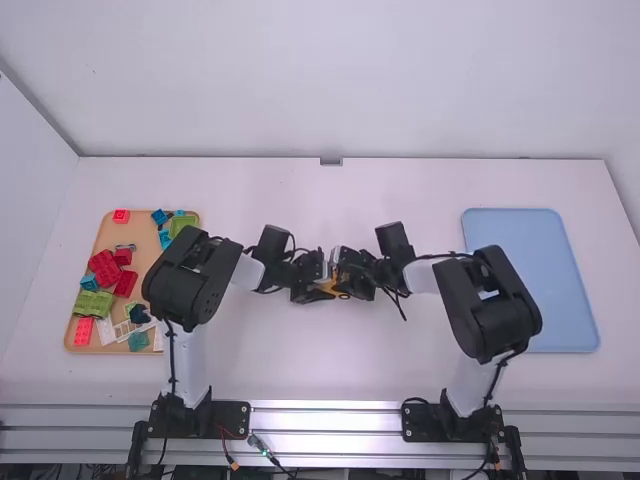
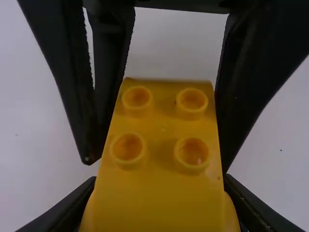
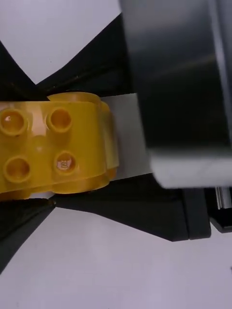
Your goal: Assemble lego blocks to make yellow taxi
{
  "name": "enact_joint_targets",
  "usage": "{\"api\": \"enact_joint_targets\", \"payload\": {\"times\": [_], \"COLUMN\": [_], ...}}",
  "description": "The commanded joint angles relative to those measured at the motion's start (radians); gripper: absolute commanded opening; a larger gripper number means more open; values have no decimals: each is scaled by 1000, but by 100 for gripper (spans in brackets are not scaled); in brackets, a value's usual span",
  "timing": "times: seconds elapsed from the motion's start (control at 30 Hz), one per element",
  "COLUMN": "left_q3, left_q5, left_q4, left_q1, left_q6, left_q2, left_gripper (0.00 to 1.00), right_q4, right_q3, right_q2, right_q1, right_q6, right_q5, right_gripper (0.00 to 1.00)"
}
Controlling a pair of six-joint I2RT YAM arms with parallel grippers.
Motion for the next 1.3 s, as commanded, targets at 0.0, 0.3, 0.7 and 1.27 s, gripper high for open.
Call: {"api": "enact_joint_targets", "payload": {"times": [0.0, 0.3, 0.7, 1.27], "left_q3": [-12, -12, -12, 10], "left_q5": [48, 48, 48, 30], "left_q4": [-19, -20, -19, -205], "left_q1": [-21, -21, -21, 14], "left_q6": [1, 1, 1, -51], "left_q2": [6, 6, 6, -192], "left_gripper": [11, 11, 31, 99], "right_q4": [26, 31, -17, 236], "right_q3": [3, 2, 2, -106], "right_q2": [4, -51, -64, 96], "right_q1": [-25, -133, -265, -175], "right_q6": [17, -57, -117, 58], "right_q5": [30, -246, -446, -363], "right_gripper": [46, 51, 55, 99]}}
